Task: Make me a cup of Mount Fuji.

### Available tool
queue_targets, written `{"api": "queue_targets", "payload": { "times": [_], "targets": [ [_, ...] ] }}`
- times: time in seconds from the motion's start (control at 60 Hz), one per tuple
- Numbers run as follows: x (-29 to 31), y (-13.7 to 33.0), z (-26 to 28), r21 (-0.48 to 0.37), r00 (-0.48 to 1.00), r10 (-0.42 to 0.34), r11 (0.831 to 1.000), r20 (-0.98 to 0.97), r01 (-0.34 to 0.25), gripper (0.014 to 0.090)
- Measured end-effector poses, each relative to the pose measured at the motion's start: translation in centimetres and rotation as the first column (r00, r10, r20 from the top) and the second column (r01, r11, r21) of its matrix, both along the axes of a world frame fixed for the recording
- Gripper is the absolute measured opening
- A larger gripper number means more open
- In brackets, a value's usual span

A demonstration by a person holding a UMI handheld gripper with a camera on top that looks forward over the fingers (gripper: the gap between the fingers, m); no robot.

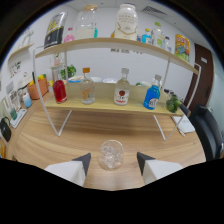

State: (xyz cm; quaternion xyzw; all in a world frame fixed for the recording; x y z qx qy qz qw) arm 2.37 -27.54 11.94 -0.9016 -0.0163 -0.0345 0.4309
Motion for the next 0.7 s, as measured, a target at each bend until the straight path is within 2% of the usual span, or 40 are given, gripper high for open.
{"api": "queue_targets", "payload": {
  "times": [0.217,0.333,0.4,0.517,0.617,0.7],
  "targets": [
    [-1.1,-1.9,0.9,0.055,0.999,-0.003,0.998,-0.032,0.004,0.0860],
    [-3.5,-2.7,2.1,0.135,0.996,0.023,0.991,-0.081,-0.012,0.0857],
    [-5.0,-1.9,3.7,0.207,0.995,0.047,0.978,-0.087,-0.028,0.0855],
    [-7.4,1.2,7.0,0.330,0.991,0.094,0.942,-0.091,-0.059,0.0862],
    [-8.4,5.0,8.5,0.376,0.991,0.104,0.924,-0.086,-0.064,0.0860],
    [-8.8,8.3,9.0,0.395,0.991,0.102,0.917,-0.086,-0.060,0.0859]
  ]
}}
